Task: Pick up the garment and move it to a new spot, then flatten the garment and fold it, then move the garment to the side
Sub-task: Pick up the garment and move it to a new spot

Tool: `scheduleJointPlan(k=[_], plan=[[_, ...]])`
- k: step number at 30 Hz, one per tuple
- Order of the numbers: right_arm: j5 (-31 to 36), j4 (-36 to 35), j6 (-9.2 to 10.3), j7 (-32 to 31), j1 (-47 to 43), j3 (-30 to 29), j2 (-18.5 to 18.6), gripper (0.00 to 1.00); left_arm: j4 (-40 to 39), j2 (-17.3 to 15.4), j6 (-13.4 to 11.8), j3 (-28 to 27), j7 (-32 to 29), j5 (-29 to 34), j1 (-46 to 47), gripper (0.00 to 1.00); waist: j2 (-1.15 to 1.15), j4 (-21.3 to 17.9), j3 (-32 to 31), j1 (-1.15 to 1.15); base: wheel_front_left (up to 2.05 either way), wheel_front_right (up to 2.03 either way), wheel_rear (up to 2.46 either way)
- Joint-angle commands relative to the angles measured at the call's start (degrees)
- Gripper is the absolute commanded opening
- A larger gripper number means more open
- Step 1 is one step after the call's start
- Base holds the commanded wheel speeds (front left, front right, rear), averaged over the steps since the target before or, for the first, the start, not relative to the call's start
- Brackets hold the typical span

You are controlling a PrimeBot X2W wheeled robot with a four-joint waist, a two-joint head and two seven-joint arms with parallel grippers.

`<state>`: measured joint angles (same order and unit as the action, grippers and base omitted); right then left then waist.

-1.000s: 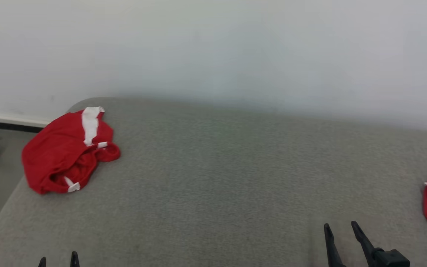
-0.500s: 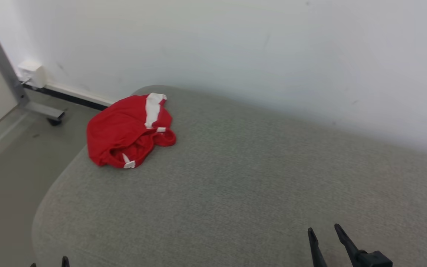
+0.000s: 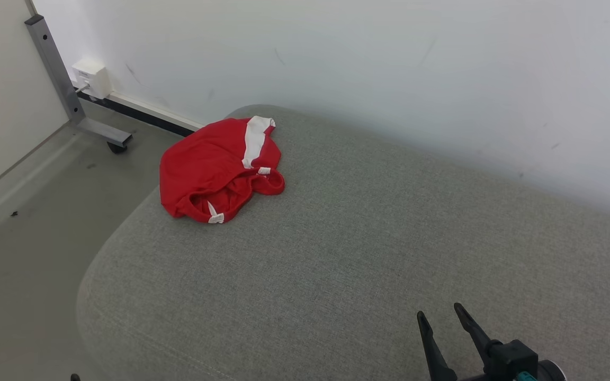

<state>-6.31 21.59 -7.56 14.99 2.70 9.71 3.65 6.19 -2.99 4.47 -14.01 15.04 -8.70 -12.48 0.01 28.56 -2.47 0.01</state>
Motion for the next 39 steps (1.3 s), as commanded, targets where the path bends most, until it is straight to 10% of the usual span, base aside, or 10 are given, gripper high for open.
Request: scheduleJointPlan(k=[1,18,39], plan=[[-0.2,0.1,0.15,0.2,0.6,0.2,0.3,1.0,-0.3,0.1,-0.5,0.3,0.2,-0.4,-0.6,1.0,-0.01,-0.1,-0.1,-0.01,0.0,0.0,0.0],[0.8,-2.3,0.15,0.1,-1.3,-1.6,1.9,1.0,3.2,-0.6,-0.1,4.1,0.2,-1.1,7.4,1.0,-0.01,-1.0,0.5,-0.01,0.0,0.0,0.0],[4.2,-26.0,0.15,-12.3,9.2,1.1,13.8,1.0,26.6,-7.5,-0.1,-5.5,-23.6,-22.9,54.8,1.0,-0.01,-14.7,30.1,-0.01,0.0,0.0,0.0]])
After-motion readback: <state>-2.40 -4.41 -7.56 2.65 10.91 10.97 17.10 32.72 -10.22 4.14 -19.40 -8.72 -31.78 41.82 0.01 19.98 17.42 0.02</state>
